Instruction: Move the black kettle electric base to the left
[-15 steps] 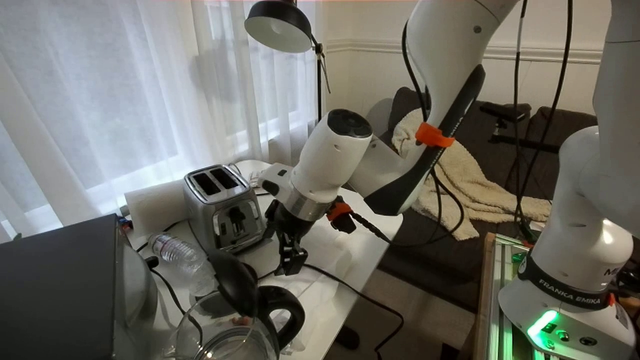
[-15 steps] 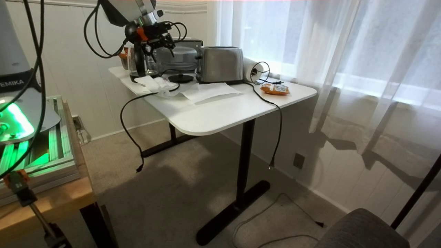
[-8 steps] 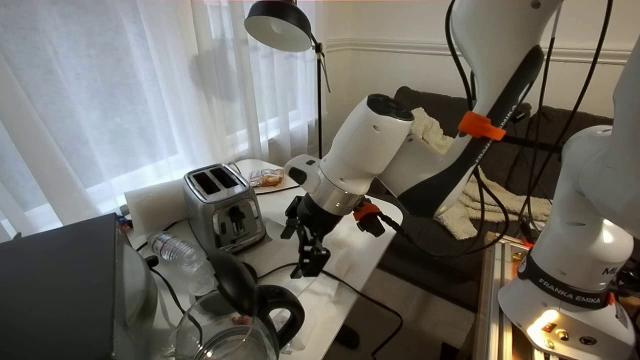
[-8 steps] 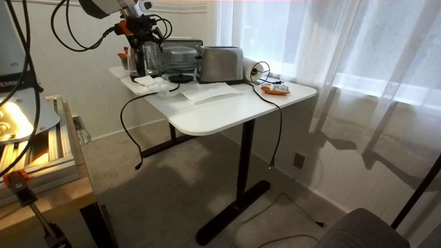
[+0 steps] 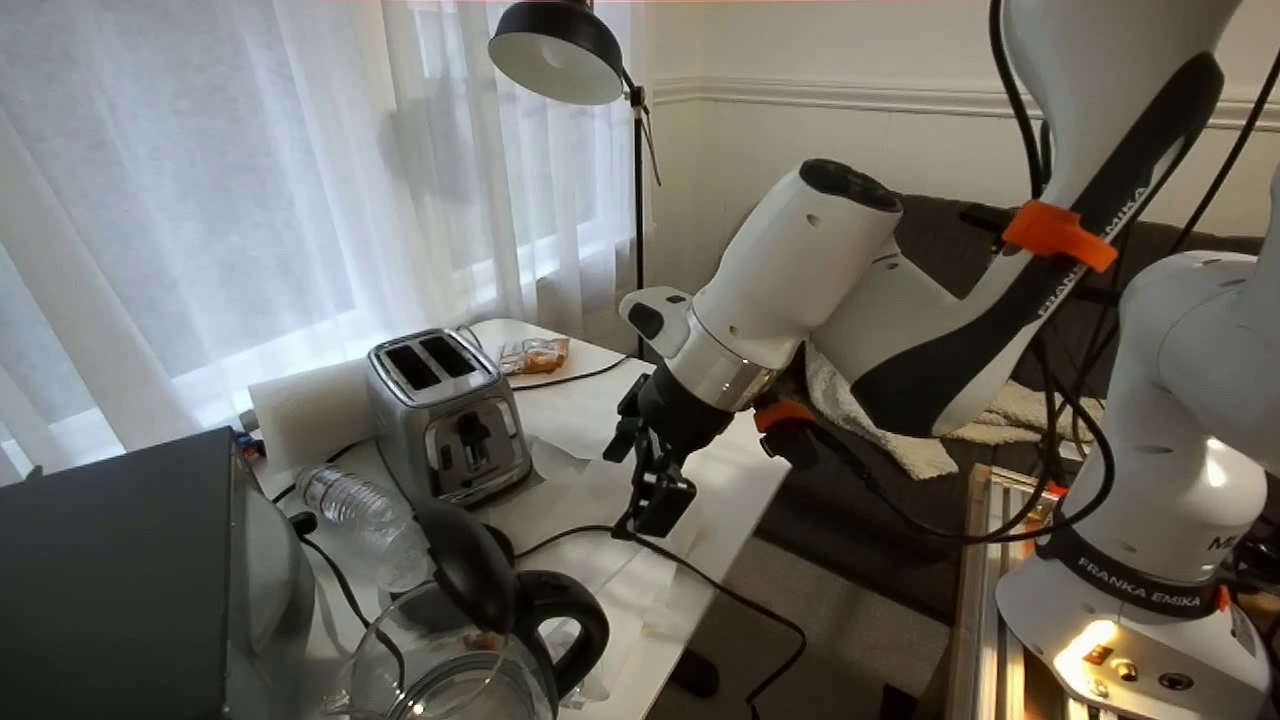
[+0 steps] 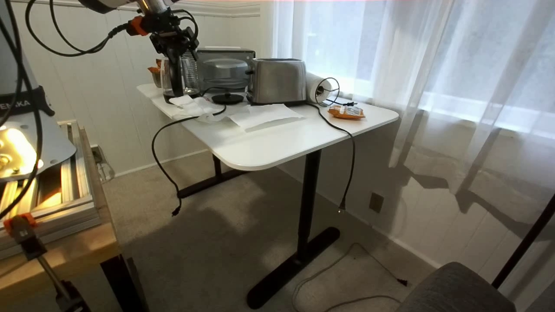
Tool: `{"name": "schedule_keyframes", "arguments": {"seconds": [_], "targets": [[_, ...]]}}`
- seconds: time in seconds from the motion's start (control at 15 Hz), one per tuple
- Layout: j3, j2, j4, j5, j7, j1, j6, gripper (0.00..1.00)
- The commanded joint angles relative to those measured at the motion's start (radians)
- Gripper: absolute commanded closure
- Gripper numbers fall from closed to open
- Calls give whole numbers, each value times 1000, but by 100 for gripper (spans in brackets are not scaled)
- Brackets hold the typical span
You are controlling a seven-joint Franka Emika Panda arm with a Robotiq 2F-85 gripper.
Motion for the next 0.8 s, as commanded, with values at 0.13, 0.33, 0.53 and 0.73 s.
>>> {"name": "schedule_keyframes", "arguments": {"seconds": [0.13,0.33,0.53,0.73], "targets": [[-151,-110,17,122,-55,228,-102,0],[-129,-83,26,86,-23,197,-78,0],[-139,-88,26,87,-24,209,-83,0],[-142,-88,26,87,-25,209,-83,0]]}}
